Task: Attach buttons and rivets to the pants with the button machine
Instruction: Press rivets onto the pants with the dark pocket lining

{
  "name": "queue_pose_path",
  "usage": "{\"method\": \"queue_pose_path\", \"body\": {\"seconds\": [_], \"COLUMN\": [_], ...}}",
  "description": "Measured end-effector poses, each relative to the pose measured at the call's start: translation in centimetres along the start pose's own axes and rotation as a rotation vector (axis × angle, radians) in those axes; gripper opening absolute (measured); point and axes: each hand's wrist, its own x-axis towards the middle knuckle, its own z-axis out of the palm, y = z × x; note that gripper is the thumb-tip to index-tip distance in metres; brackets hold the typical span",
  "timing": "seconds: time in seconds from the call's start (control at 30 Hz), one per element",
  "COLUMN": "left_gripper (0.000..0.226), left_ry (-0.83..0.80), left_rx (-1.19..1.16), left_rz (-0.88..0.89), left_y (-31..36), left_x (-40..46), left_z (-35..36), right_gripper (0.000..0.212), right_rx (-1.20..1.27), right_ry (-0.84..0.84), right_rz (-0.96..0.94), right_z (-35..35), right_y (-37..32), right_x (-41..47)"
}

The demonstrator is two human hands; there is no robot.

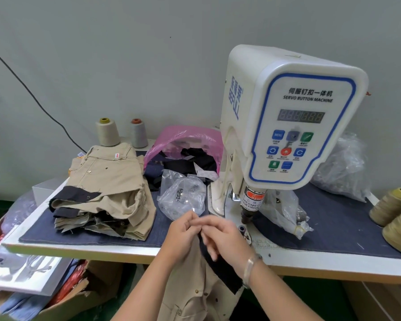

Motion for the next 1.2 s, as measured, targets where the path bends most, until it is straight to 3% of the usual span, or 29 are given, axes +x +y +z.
{"method": "queue_pose_path", "body": {"seconds": [0.1, 0.23, 0.3, 0.43, 0.57, 0.7, 0.97, 1.03, 1.13, 1.2], "left_gripper": [0.026, 0.023, 0.014, 0.02, 0.015, 0.008, 0.016, 0.02, 0.017, 0.019], "left_ry": [0.015, 0.049, 0.066, 0.012, 0.028, -0.003, -0.077, -0.061, -0.049, -0.063], "left_rx": [-0.023, -0.007, -0.012, 0.02, 0.056, 0.052, 0.125, 0.136, 0.124, 0.122], "left_rz": [-0.011, -0.055, -0.073, -0.057, -0.103, -0.098, -0.017, 0.009, 0.025, 0.037], "left_y": [0.1, 0.0, 0.1, 0.0, -0.4, -0.4, -0.1, -0.1, -0.1, 0.0], "left_x": [-0.1, -0.1, -0.1, 0.1, 0.2, 0.3, 0.3, 0.2, 0.2, 0.3], "left_z": [0.0, 0.0, 0.0, -0.1, 0.0, 0.1, -0.1, 0.0, -0.1, -0.2], "right_gripper": [0.025, 0.03, 0.027, 0.025, 0.03, 0.028, 0.02, 0.02, 0.009, 0.021], "right_rx": [-0.441, -1.068, -1.207, -1.442, -1.525, -1.498, -1.408, -1.177, -0.542, -0.145], "right_ry": [0.15, 0.126, 0.11, 0.169, 0.089, 0.033, 0.17, 0.224, 0.359, 0.438], "right_rz": [-0.098, -0.099, -0.095, -0.154, -0.071, 0.004, -0.187, -0.16, -0.12, -0.104], "right_z": [1.8, 3.5, 4.0, 4.5, 4.9, 4.5, 3.9, 3.5, 3.1, 2.7], "right_y": [-1.3, -1.3, -0.8, -0.7, 0.0, 0.2, 0.3, 0.0, -0.1, 0.4], "right_x": [5.1, 10.5, 12.3, 14.6, 15.9, 16.6, 14.6, 13.3, 9.7, 6.5]}}
